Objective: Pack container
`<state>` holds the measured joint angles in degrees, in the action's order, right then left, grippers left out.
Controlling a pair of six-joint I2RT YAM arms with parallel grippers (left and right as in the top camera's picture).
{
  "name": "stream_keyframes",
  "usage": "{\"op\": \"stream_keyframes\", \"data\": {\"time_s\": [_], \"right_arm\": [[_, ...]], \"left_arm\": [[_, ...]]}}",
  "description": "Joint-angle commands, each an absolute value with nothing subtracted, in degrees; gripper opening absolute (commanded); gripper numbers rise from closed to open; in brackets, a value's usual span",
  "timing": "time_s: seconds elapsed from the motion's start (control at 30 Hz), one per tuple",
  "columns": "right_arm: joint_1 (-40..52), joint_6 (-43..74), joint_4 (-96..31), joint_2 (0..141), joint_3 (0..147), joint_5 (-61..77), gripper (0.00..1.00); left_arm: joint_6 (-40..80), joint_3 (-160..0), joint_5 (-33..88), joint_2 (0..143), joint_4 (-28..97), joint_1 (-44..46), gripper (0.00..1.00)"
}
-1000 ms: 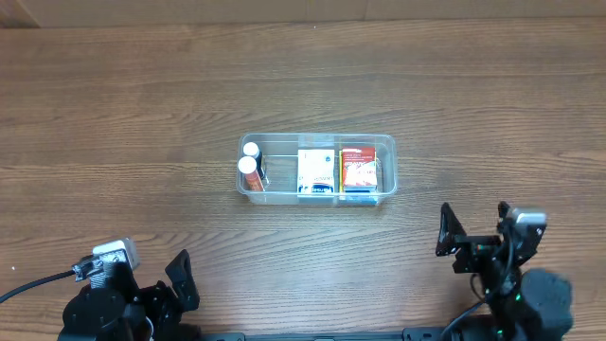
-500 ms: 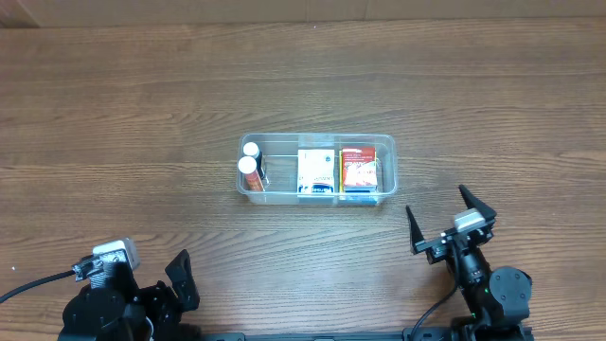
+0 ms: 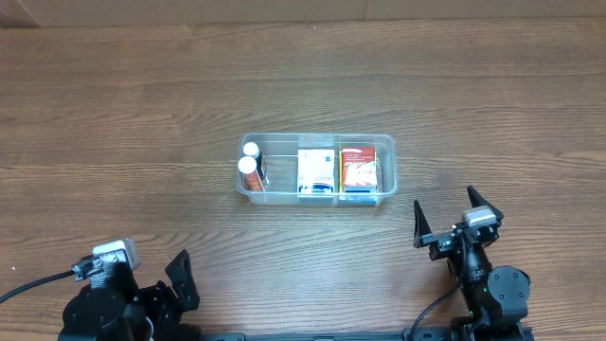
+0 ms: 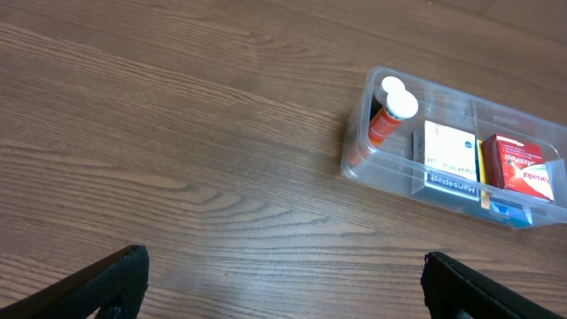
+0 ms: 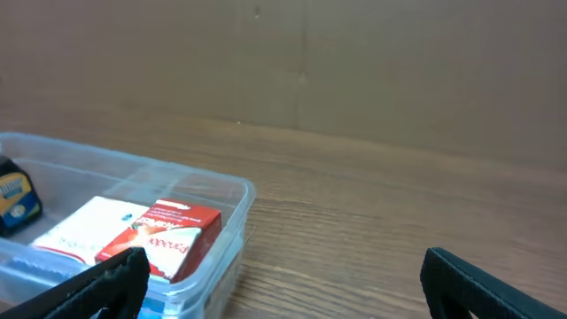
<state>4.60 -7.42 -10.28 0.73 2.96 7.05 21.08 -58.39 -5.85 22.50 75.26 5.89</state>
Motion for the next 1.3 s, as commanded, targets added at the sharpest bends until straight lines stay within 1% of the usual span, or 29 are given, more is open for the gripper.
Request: {"op": "stream_keyframes", "data": {"time_s": [0.0,0.83,0.9,0.97,1.03,1.1,1.27], "right_arm": [[4.8,-4.43,-10.11,0.16,3.03,6.04,1.0],[4.8,-4.43,-10.13,0.16,3.03,6.04,1.0],[4.8,-4.43,-10.13,0.16,3.03,6.04,1.0],[4.8,-4.43,-10.13,0.16,3.03,6.04,1.0],[4.8,-4.43,-10.13,0.16,3.03,6.04,1.0],[4.8,-4.43,-10.13,0.16,3.03,6.04,1.0],[4.8,-4.43,-10.13,0.16,3.03,6.04,1.0]], "left_arm": [[21.89,-58.11,-6.55,22.02,75.13,5.58,1.0],[21.82,-58.11,-6.61,22.02,75.13,5.61,1.0],[21.26,-57.89,-8.8,22.02,74.48,5.61,1.0],[20.78,-56.27,-10.13,21.89,71.61,5.54,1.0],[17.63,-53.08,-10.94,21.19,67.35,5.52,1.0],[15.05,-48.27,-10.92,19.97,62.76,5.5,1.0],[14.39,-31.99,-10.24,11.84,48.53,3.05,1.0]]}}
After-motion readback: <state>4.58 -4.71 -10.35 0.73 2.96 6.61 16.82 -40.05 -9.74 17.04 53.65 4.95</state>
